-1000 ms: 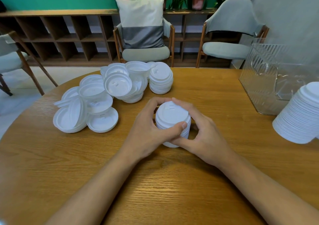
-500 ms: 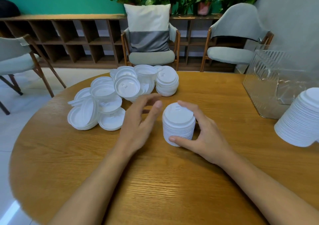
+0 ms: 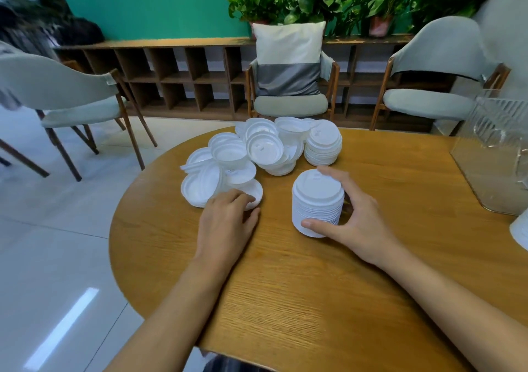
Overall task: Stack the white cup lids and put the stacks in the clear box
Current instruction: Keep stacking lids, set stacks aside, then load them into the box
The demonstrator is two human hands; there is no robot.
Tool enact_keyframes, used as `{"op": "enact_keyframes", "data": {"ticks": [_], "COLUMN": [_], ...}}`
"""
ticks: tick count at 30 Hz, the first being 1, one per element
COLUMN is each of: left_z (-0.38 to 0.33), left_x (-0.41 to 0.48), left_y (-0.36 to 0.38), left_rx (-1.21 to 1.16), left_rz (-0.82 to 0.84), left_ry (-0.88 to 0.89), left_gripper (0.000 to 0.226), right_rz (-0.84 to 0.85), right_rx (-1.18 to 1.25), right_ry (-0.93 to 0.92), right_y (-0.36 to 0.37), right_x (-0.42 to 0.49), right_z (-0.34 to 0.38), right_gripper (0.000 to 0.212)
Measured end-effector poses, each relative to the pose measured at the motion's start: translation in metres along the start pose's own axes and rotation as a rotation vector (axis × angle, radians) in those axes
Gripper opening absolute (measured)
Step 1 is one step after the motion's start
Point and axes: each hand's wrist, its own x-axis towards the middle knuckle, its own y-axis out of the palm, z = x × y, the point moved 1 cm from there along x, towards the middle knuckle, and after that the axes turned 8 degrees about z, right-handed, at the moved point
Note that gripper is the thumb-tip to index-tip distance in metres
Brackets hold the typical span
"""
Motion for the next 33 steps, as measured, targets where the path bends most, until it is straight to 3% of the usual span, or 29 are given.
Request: {"op": "enact_keyframes", "data": {"ticks": [3,13,22,27,33], "left_z": [0.000,-0.035,-0.029,-0.027,-0.049], "left_x": [0.000,0.007,0.015,0.018,0.029], "left_y": [-0.001,0.015,0.015,0.009,-0.012], "left_rx": [-0.030,-0.141,-0.334,-0.422,-1.018], "left_rz": [0.040,0.021,0.027,-0.030,-0.063], "left_ry": [0.023,0.329,0.186,0.065,-0.269], "left_gripper": [0.002,0.014,0.028,0.017,0.018], "right_rz": [-0.018,-0.077,-0.067,-0.059,-0.081], "right_rx": [0.006,-0.019,-0.060,-0.075,-0.083], "right_ry": [0.006,0.016,0.040,0.049,0.028], "right_y": [0.005,-0.006,-0.009,-0.008,-0.007], "right_x": [0.004,-0.002,-0.004,-0.005,-0.006], "right_z": [-0.002,-0.013,-0.016,-0.014,-0.011], "right_gripper": [0.089,0.088,0.087,0.088,0.081]}}
